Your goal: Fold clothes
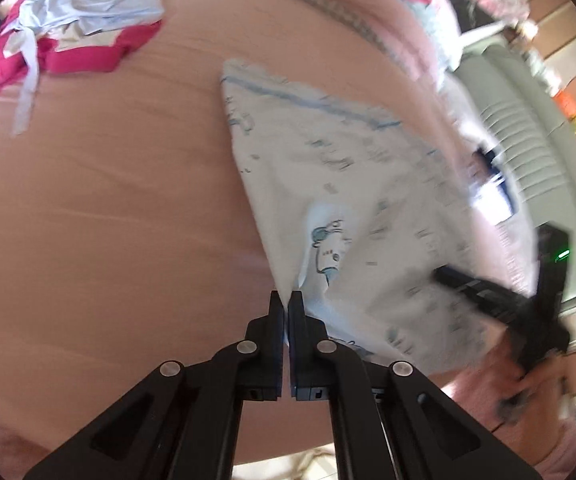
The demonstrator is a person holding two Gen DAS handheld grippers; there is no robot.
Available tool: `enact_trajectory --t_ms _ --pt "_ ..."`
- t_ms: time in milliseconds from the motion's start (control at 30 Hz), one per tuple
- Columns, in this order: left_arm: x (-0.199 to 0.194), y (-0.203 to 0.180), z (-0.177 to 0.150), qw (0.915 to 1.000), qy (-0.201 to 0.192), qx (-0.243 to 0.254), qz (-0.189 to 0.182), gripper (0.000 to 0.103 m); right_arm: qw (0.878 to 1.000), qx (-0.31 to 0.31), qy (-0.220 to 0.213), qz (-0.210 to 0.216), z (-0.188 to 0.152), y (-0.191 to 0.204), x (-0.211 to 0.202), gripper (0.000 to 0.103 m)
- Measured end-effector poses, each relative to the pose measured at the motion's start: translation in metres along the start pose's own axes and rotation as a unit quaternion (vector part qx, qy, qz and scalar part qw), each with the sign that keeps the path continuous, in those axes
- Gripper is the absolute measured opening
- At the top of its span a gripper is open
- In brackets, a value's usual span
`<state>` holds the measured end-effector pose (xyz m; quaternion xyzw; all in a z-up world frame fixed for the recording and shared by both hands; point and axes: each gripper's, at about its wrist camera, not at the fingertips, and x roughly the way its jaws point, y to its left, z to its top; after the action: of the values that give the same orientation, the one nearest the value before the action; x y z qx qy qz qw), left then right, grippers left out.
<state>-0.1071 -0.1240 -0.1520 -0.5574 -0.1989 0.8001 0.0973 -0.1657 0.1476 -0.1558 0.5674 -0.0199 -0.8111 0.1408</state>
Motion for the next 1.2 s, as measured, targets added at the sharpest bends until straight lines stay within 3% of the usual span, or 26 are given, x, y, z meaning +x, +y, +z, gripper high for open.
enact_trajectory --t_ms 100,200,267,367,433,500,567,667,700,733,800,867,900,1000,1100,1133,1200 --pt "0.020 0.014 -0.002 0.9995 0.027 -0.015 0.012 0.003 1.000 -0.001 0.002 -0.016 -0.003 -0.009 -0.002 0.030" --pt "0.007 0.009 0.004 0.9990 0.039 -0.011 0.019 0.004 0.999 -0.002 0.004 -0.032 -0.005 -0.018 -0.004 0.026" --pt "-0.008 0.006 0.005 0.9959 0.027 0.004 0.087 0.003 0.999 -0.003 0.005 -0.043 -0.007 -0.023 -0.005 0.030" --pt "-0.026 0.000 0.006 0.9977 -0.002 -0.013 0.066 0.003 1.000 0.012 -0.001 -0.029 -0.012 -0.031 -0.017 0.031" --pt "-0.024 -0.018 0.005 1.0000 -0.006 0.002 -0.008 0.003 1.000 0.024 -0.007 -0.002 -0.015 -0.033 -0.027 0.031" --pt "-0.009 -0.045 0.001 0.9981 0.009 0.042 -0.045 0.003 1.000 0.019 -0.015 0.007 -0.017 -0.026 -0.036 0.031" --pt "0.015 -0.060 -0.007 0.9954 0.050 0.078 -0.025 0.003 1.000 0.002 -0.017 0.006 -0.021 -0.016 -0.041 0.031" --pt "0.035 -0.059 -0.018 0.9900 0.089 0.100 0.047 0.003 0.999 -0.017 0.003 -0.029 -0.036 -0.022 -0.037 0.033" --pt "0.028 -0.057 -0.018 0.9920 0.079 0.087 0.044 0.003 0.998 -0.011 0.010 -0.059 -0.042 -0.033 -0.034 0.034" --pt "0.022 -0.054 -0.018 0.9923 0.075 0.075 0.065 0.003 0.996 -0.003 0.017 -0.086 -0.049 -0.044 -0.033 0.034" --pt "0.009 -0.056 -0.020 0.9874 0.053 0.066 0.134 0.003 0.995 0.039 0.019 -0.095 -0.064 -0.075 -0.038 0.034" --pt "0.000 -0.071 -0.025 0.9890 0.034 0.086 0.115 0.003 0.994 0.099 0.004 -0.052 -0.075 -0.100 -0.052 0.034" --pt "-0.001 -0.081 -0.027 0.9907 0.030 0.099 0.088 0.003 0.992 0.113 0.001 -0.053 -0.078 -0.105 -0.057 0.034" --pt "0.008 -0.121 -0.038 0.9855 0.019 0.167 0.024 0.003 0.995 0.095 -0.026 -0.034 -0.080 -0.098 -0.072 0.034" --pt "0.041 -0.122 -0.044 0.9754 0.077 0.187 0.089 0.004 0.998 0.050 -0.028 0.023 -0.081 -0.078 -0.067 0.045" --pt "0.038 -0.117 -0.046 0.9777 0.079 0.173 0.088 0.004 0.999 0.038 -0.021 0.024 -0.081 -0.073 -0.062 0.045" --pt "0.032 -0.107 -0.048 0.9819 0.083 0.146 0.087 0.004 0.998 0.039 0.010 -0.043 -0.084 -0.078 -0.048 0.045"
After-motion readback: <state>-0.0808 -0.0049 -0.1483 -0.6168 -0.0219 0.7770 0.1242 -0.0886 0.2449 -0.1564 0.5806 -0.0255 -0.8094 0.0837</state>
